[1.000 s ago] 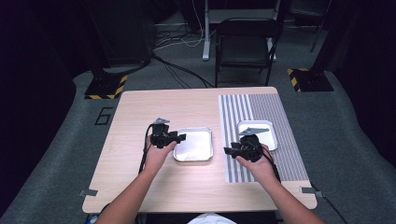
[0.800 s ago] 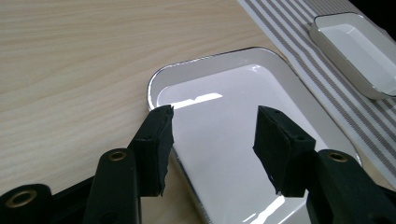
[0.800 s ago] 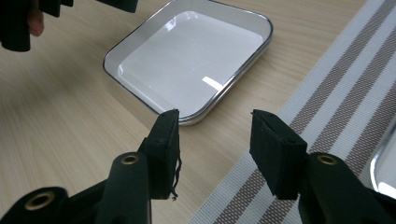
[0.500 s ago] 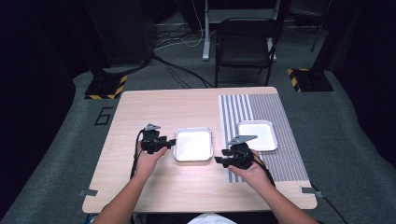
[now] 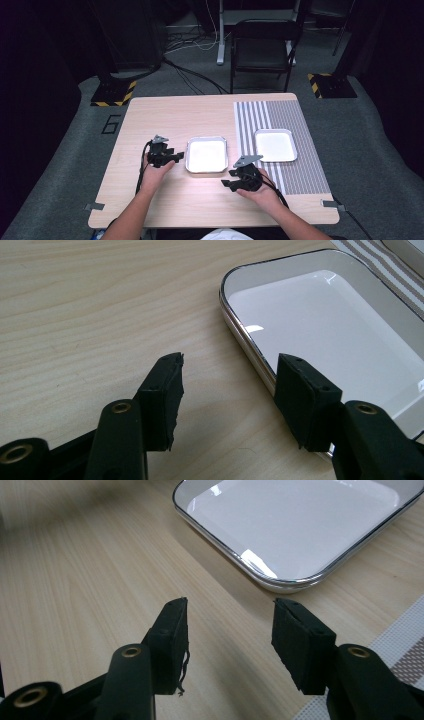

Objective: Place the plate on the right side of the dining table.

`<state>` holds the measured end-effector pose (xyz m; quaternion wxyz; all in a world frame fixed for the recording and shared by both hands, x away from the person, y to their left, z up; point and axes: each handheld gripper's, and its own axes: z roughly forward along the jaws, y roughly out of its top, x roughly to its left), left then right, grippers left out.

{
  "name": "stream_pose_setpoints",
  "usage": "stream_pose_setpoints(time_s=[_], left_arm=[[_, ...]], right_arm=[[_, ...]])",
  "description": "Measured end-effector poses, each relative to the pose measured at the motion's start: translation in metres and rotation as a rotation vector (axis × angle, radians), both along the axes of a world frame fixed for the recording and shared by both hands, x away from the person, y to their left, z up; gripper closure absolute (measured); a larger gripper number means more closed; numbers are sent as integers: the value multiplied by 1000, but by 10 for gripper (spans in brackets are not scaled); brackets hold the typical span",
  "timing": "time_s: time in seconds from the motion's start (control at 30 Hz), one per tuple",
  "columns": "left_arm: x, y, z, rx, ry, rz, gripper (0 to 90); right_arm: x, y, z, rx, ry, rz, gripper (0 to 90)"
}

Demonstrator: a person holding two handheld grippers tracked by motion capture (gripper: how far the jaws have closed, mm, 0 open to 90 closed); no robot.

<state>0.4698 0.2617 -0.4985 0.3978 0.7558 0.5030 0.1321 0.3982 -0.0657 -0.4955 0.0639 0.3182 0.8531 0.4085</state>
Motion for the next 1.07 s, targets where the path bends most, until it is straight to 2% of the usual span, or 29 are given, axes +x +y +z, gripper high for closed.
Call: stream_pose_setpoints(time_s=[0.13,0.23,0.37,0.47,0.6,0.77,0.9,1.07], left_arm=[[2,3,-4,21,1,3,441],[4,7,-7,55,-2,1,443],[6,12,-9,76,-5,11,443],[8,17,-11,64,-3,33,443],[10,24,-13,86,0,44,443],[14,29,-18,76,5,69,438],[15,30,-19,83,6,69,431],[16,28,-21,100,-15,67,422]], right_arm=[[-4,7,-4,4,27,24,479],[-6,10,-5,-6,18,43,486],[-8,13,-8,-5,19,50,487],[-11,16,-11,-8,-3,57,486],[-12,20,-14,-21,-20,67,470],[-14,25,-20,-60,-46,75,465],[-14,28,-24,-72,-49,80,465],[-14,29,-27,-70,-69,76,463]])
